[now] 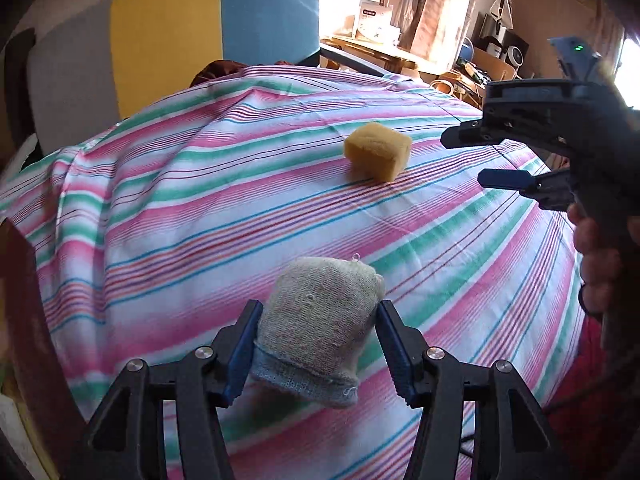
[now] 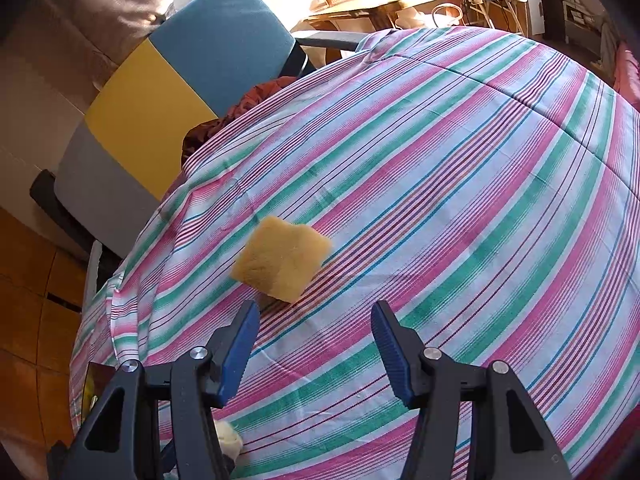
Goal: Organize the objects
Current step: 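Grasp the grey knitted sock with the left tool, then grasp the yellow sponge with the right tool while the left tool holds the sock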
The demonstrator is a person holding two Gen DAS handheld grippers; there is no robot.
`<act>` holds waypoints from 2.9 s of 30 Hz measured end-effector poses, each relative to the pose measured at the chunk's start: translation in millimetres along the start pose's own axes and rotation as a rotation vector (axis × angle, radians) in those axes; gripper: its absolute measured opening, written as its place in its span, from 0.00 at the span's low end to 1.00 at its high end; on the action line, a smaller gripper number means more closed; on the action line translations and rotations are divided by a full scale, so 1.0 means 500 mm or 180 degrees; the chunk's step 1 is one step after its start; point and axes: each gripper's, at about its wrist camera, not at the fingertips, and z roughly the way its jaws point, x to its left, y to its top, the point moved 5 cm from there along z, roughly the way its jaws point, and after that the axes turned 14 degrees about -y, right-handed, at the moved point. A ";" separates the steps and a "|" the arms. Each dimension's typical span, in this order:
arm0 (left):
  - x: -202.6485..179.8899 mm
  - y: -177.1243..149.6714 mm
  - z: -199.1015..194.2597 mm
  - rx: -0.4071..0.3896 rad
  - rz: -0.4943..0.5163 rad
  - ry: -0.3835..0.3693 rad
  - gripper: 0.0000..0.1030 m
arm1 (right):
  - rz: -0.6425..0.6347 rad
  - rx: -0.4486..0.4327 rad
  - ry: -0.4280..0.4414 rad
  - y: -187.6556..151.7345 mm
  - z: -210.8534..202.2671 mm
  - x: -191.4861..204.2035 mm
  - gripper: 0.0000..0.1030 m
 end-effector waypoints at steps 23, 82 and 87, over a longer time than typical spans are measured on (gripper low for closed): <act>0.035 -0.039 -0.005 -0.0303 -0.0136 -0.0084 0.61 | -0.2492 -0.0095 -0.0834 0.046 0.105 0.190 0.65; 0.125 -0.137 -0.402 -0.0931 -0.0501 0.1039 0.57 | -0.2251 -0.0042 -0.0428 -0.146 0.061 0.191 0.57; 0.162 -0.159 -0.426 -0.0954 -0.0688 0.1056 0.57 | -0.2323 -0.0078 -0.0482 -0.152 0.061 0.194 0.57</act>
